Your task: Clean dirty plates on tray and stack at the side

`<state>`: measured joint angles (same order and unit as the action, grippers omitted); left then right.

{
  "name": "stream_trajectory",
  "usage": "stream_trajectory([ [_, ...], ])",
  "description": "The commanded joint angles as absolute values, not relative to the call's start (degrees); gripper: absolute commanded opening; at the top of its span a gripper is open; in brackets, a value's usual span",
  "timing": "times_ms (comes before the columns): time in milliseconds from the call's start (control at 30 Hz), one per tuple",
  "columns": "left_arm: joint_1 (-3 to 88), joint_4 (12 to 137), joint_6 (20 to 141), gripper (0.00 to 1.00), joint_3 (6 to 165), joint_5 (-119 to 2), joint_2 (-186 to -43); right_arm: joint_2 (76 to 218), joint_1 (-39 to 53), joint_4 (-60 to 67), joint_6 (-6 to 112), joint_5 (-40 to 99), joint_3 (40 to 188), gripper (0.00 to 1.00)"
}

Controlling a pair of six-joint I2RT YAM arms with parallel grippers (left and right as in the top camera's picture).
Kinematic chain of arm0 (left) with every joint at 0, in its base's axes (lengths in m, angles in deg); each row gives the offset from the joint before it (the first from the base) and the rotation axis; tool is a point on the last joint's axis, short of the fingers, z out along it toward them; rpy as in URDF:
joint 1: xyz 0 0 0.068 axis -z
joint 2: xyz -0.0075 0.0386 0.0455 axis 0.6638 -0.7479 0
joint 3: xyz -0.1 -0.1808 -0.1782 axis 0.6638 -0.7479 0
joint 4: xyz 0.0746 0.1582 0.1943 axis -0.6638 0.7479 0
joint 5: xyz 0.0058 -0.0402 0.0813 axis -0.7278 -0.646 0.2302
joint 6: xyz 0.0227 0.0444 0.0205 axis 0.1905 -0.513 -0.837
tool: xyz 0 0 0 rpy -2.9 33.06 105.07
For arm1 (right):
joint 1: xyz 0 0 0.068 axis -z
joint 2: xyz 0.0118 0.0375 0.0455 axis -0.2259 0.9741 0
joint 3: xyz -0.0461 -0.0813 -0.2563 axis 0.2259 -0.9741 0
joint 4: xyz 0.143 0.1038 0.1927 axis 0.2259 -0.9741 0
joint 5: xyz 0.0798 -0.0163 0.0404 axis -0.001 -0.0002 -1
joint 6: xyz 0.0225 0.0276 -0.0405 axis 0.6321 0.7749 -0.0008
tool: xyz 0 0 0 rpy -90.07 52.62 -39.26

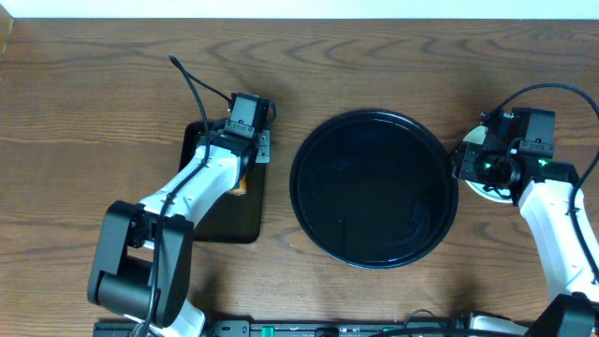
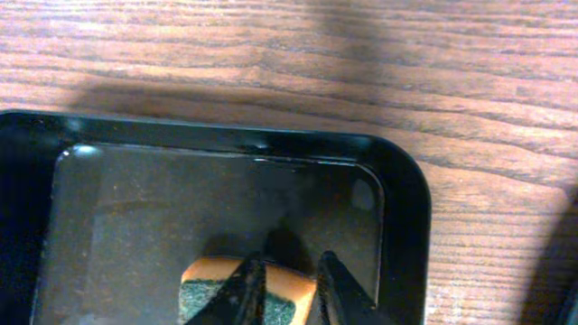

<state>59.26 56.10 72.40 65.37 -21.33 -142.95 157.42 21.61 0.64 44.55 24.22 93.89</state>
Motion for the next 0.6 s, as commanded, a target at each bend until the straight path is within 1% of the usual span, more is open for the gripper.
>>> stream_trajectory([
  [0, 58.87, 55.0, 74.57, 0.15, 66.44, -21.44, -145.99, 157.26, 21.13, 0.25, 43.96, 23.91, 94.0, 0.52],
  [33, 58.87, 54.39, 74.55, 0.12, 66.42, -22.09, -146.32, 157.26, 21.09, 0.05, 43.94, 23.94, 94.0, 0.52],
  [233, 58.87, 50.48, 74.87, 0.08, 66.44, -24.08, -146.93, 157.26, 21.09, -0.67, 43.94, 23.94, 94.0, 0.51],
  [333, 58.87, 48.38, 76.03, 0.08, 66.44, -24.85, -146.93, 157.26, 21.09, -0.93, 43.94, 23.94, 94.0, 0.5],
  [467, 58.87, 44.99, 76.12, 0.08, 66.44, -28.78, -146.93, 157.26, 21.09, -1.02, 43.94, 23.94, 94.0, 0.49],
  [567, 58.84, 43.4, 78.92, 0.08, 66.44, -28.76, -146.93, 157.26, 21.09, -1.02, 43.94, 23.94, 94.0, 0.49],
])
